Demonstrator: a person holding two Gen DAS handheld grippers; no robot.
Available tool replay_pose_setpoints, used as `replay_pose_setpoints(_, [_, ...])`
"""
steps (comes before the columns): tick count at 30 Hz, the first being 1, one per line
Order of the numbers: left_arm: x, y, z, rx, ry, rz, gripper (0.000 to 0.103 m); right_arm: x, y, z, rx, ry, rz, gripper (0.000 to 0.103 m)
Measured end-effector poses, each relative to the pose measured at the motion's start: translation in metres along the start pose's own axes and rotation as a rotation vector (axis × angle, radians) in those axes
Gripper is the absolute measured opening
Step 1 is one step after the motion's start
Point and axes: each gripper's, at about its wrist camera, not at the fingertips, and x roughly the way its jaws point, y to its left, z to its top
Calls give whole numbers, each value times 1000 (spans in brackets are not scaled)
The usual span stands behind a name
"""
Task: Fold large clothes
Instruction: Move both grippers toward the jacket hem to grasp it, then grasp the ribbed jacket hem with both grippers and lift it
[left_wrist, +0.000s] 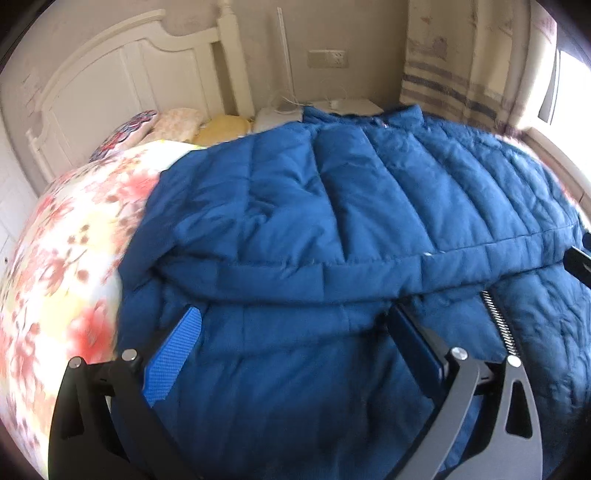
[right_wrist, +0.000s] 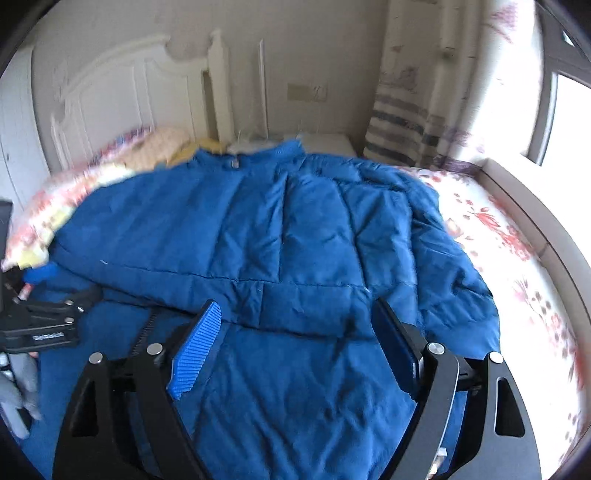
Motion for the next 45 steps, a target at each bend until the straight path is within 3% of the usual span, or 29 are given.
replay_pose_setpoints(2, [-16, -5, -9, -29, 3, -116, 101, -13, 8, -2, -38, -6, 26, 80])
replay_pose_setpoints(3, [-22, -13, -15, -14, 7, -133, 101, -18, 18, -5, -110, 15, 36, 80])
replay_pose_setpoints(5, [-18, -29, -26, 44, 31, -73, 101, -11, 39, -16, -261, 115, 35, 81])
replay_pose_setpoints(7, [-6, -36, -33, 69, 60, -50, 101, 6, 49, -31, -324, 170, 0, 81])
replay_pose_setpoints(11, [-7, -23, -35, 23, 79, -57, 101, 6, 35, -30, -236, 182, 28, 86])
replay_pose_setpoints(16, [-37, 29, -60, -87, 24, -32, 101, -23, -9, -37, -128, 141, -41, 86])
replay_pose_setpoints(19, [-30, 63, -73, -178, 80, -31, 101, -21, -43, -53, -83, 186, -94, 88])
replay_pose_setpoints(21, [-26, 77, -74, -229, 84, -59, 101, -21, -62, -59, 7, 194, 2, 88])
replay_pose_setpoints(24, [-31, 69, -71, -203, 67, 1, 97, -26, -56, -59, -12, 180, -30, 88])
replay_pose_setpoints(26, [-54, 54, -72, -169, -9, 47, 96, -43, -41, -59, -57, 116, -50, 88])
replay_pose_setpoints(29, [-86, 24, -80, -99, -57, -66, 97, -86, -6, -65, -201, 18, 26, 88])
replay_pose_setpoints(30, [-97, 1, -85, -14, -71, -111, 99, -95, 7, -72, -248, 29, 73, 89])
replay_pose_setpoints(32, [-98, -33, -99, 139, -56, -95, 101, -98, 34, -94, -372, 97, 140, 89])
replay_pose_setpoints(34, [-78, -56, -113, 230, 8, -54, 101, -83, 51, -122, -456, 189, 114, 89])
replay_pose_setpoints(35, [-70, -58, -117, 238, 20, -35, 101, -83, 50, -126, -426, 141, 119, 90])
replay_pose_setpoints(38, [-68, -46, -113, 175, 50, -68, 101, -82, 45, -127, -381, 166, 120, 90])
replay_pose_setpoints(41, [-84, -21, -118, 90, 15, -71, 101, -99, 41, -125, -379, 129, 40, 90])
replay_pose_setpoints(45, [-101, 28, -141, 8, -17, 29, 101, -112, -9, -112, -271, 96, -3, 90])
